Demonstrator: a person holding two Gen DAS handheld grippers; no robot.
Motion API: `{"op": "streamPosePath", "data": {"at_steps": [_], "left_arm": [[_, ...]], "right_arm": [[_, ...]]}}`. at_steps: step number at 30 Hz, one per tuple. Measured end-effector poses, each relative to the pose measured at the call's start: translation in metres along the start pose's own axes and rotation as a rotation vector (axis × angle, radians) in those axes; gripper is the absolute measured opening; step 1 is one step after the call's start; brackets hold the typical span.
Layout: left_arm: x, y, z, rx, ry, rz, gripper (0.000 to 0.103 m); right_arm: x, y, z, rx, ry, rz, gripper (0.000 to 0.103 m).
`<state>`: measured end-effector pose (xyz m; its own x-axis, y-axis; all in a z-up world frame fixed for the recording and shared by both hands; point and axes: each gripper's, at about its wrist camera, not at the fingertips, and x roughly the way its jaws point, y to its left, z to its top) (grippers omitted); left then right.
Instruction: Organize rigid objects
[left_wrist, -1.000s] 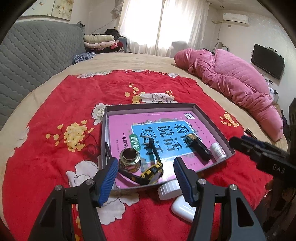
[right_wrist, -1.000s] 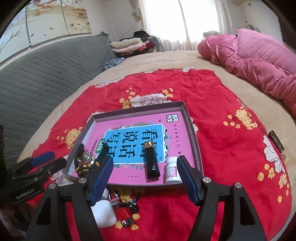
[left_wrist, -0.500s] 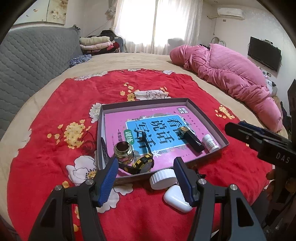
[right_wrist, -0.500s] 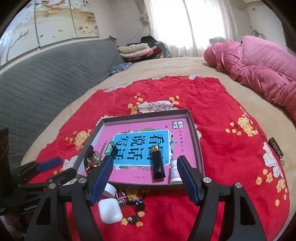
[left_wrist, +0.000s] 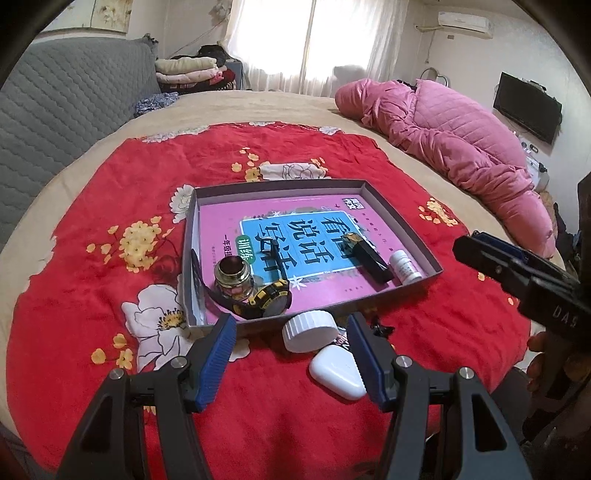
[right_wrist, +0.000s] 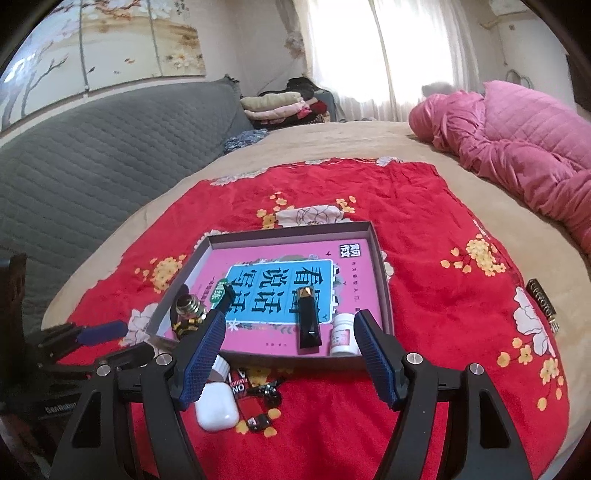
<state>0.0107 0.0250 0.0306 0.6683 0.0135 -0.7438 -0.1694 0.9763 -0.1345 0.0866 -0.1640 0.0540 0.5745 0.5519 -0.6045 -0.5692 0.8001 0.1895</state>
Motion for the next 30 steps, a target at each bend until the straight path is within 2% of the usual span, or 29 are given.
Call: {"op": "streamPosePath", "data": {"at_steps": [30], "left_arm": [[0.004,-0.025,-0.019,0.07,0.075,-0.011,0.061]], "right_arm": [[-0.005,0.006,-0.014,-0.009,0.017,0.056,0.074]]}}
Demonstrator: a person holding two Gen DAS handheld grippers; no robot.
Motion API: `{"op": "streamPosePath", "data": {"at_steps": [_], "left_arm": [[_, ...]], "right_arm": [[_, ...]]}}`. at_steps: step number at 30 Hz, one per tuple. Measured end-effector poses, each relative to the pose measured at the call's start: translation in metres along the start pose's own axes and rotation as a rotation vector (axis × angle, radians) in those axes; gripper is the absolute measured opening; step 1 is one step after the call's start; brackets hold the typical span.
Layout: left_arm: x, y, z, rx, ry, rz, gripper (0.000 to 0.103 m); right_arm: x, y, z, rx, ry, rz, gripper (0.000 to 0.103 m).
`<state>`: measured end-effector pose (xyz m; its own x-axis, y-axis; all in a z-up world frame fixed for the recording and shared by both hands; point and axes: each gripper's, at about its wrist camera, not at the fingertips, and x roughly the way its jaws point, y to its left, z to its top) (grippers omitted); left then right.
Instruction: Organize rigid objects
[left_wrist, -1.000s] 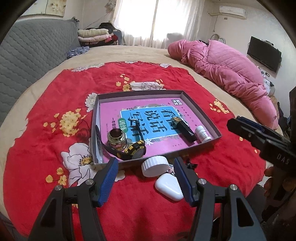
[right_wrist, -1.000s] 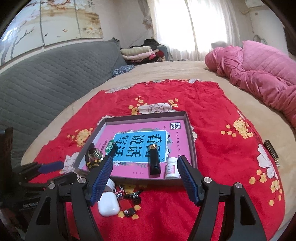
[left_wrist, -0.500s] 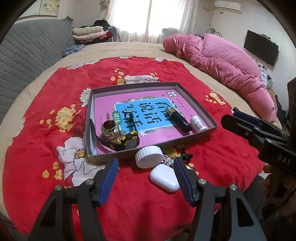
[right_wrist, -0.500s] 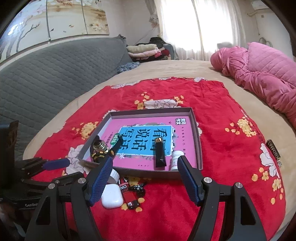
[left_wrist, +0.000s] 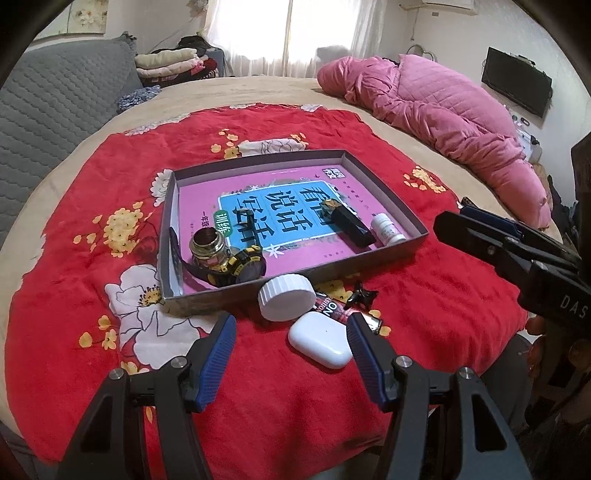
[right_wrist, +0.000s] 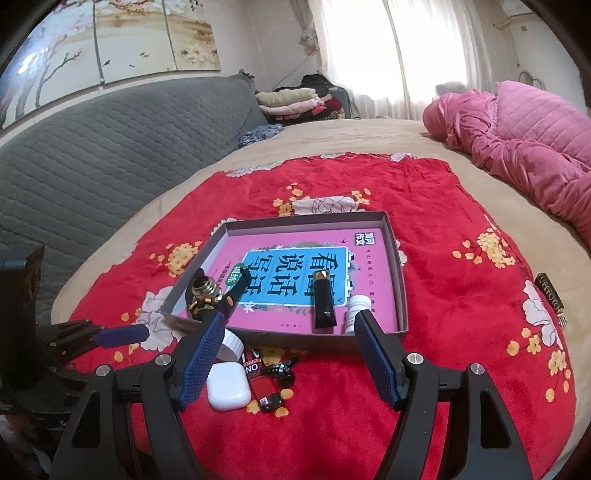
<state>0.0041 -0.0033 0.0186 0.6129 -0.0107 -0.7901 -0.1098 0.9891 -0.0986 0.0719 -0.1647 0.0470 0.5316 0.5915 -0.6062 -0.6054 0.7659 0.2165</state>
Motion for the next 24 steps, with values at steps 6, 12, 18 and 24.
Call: {"op": "streamPosePath", "data": {"at_steps": [6,12,18,24], "left_arm": [[0.002,-0.004,-0.002,0.013,0.012,-0.009,0.061],[0.008,-0.01,-0.007,0.038,0.042,-0.029,0.061],[0.022,-0.019,-0.014,0.066,0.091,-0.047,0.061],[0.03,-0.019,-0.019,0.057,0.116,-0.072,0.061]], "right_arm": [[0.001,-0.001,-0.006,-0.006,0.013,0.004,0.074],[0.003,-0.004,-0.011,-0.006,0.027,0.004,0.074],[0.01,-0.006,-0.017,-0.01,0.066,0.005,0.074],[0.018,-0.005,-0.023,-0.019,0.103,0.02,0.074]]}}
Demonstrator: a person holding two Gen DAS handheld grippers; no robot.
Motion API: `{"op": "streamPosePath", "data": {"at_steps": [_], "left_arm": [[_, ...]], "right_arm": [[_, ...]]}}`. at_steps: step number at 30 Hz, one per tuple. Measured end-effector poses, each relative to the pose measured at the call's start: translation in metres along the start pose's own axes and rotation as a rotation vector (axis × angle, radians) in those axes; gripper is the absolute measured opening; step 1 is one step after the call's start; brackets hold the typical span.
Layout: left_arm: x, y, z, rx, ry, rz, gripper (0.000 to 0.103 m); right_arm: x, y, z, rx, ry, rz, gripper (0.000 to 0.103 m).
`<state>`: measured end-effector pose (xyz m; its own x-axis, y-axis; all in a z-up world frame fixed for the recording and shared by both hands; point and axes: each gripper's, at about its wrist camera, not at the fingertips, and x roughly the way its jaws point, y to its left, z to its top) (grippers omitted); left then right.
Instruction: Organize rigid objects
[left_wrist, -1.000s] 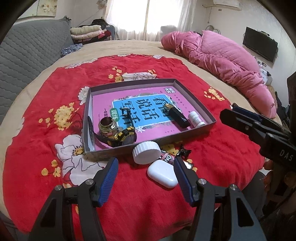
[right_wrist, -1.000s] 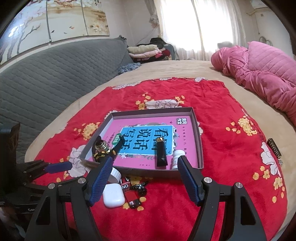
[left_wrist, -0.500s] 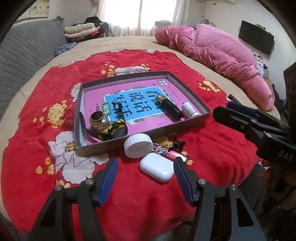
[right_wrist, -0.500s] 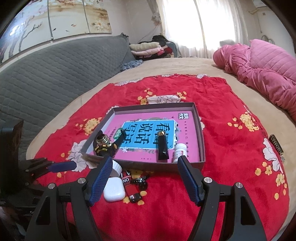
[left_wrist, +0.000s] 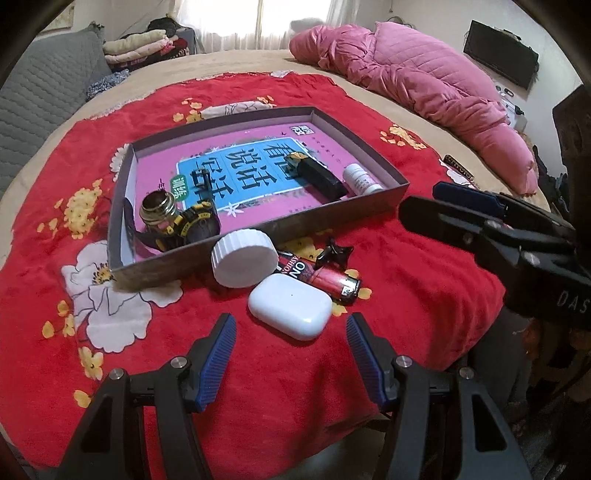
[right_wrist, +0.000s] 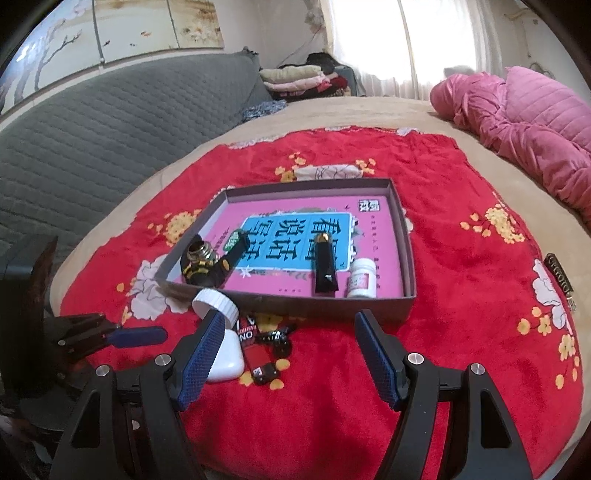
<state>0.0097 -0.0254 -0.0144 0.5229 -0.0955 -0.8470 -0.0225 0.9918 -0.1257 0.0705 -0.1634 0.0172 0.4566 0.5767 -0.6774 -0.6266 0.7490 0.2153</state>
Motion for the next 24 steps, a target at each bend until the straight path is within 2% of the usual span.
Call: {"op": "streamPosePath", "data": {"at_steps": [15,24], "left_arm": [[0.017,0.001,-0.004,-0.005,0.046,0.002,0.061],[0.034,0.004,-0.004,-0.004,0.064,0.002,0.061]], "right_arm": [[0.027,-0.007,-0.016,0.036,0.123,0.024,0.074],[0.037,-0.009,-0.021,0.033,0.156,0.03,0.074]]}}
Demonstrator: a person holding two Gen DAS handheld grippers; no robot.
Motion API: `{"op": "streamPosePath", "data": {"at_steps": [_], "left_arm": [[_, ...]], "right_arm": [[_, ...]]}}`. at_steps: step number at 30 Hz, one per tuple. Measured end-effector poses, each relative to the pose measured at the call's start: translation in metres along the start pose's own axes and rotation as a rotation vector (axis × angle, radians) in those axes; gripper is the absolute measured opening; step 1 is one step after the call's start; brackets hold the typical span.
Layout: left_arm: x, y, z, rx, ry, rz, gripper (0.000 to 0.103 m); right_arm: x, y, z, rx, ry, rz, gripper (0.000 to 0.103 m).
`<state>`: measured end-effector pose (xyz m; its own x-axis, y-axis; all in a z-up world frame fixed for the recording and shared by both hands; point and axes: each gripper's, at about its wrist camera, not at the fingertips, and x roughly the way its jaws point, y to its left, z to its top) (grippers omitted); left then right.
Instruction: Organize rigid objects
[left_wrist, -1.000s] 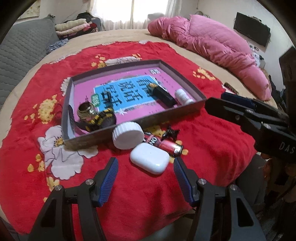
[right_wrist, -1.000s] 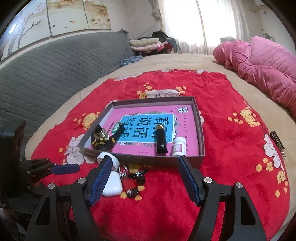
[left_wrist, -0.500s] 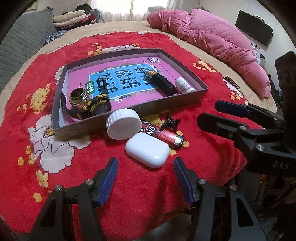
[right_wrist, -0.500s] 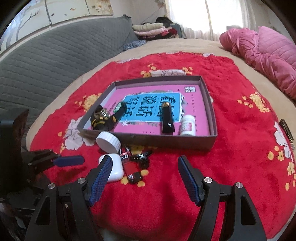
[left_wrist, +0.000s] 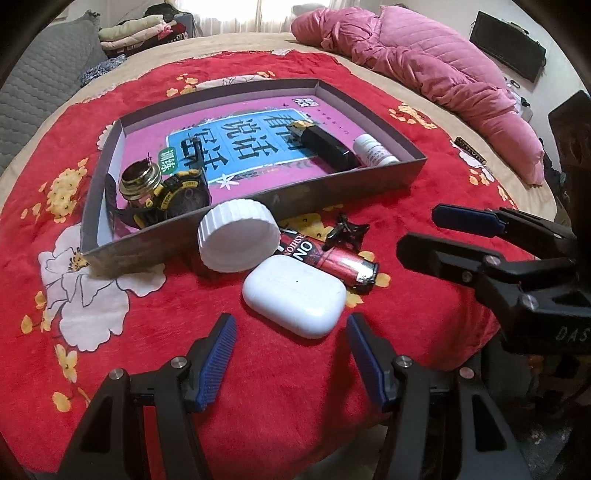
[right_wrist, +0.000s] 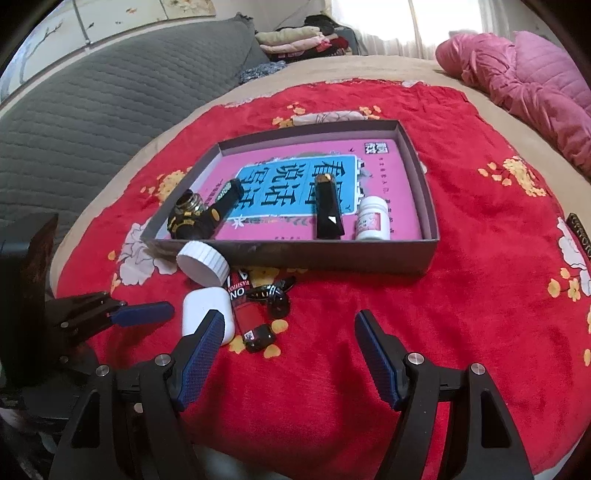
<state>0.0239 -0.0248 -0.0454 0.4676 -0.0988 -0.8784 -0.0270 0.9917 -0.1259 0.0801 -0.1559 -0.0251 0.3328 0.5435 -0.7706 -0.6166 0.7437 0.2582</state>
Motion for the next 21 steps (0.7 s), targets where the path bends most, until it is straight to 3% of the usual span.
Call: {"op": "streamPosePath", "data": {"at_steps": [19,21], "left_arm": [[0.012,0.005,0.006,0.001,-0.008,-0.036,0.062],[0.013,0.006,0.007,-0.005,-0.007,-0.043,0.063]], "right_arm": [[0.051,0.004,0.01,-0.059,0.072,-0.022,0.074],[0.056,0.004,0.012,-0.054,0.07,-0.022,0.068]]}}
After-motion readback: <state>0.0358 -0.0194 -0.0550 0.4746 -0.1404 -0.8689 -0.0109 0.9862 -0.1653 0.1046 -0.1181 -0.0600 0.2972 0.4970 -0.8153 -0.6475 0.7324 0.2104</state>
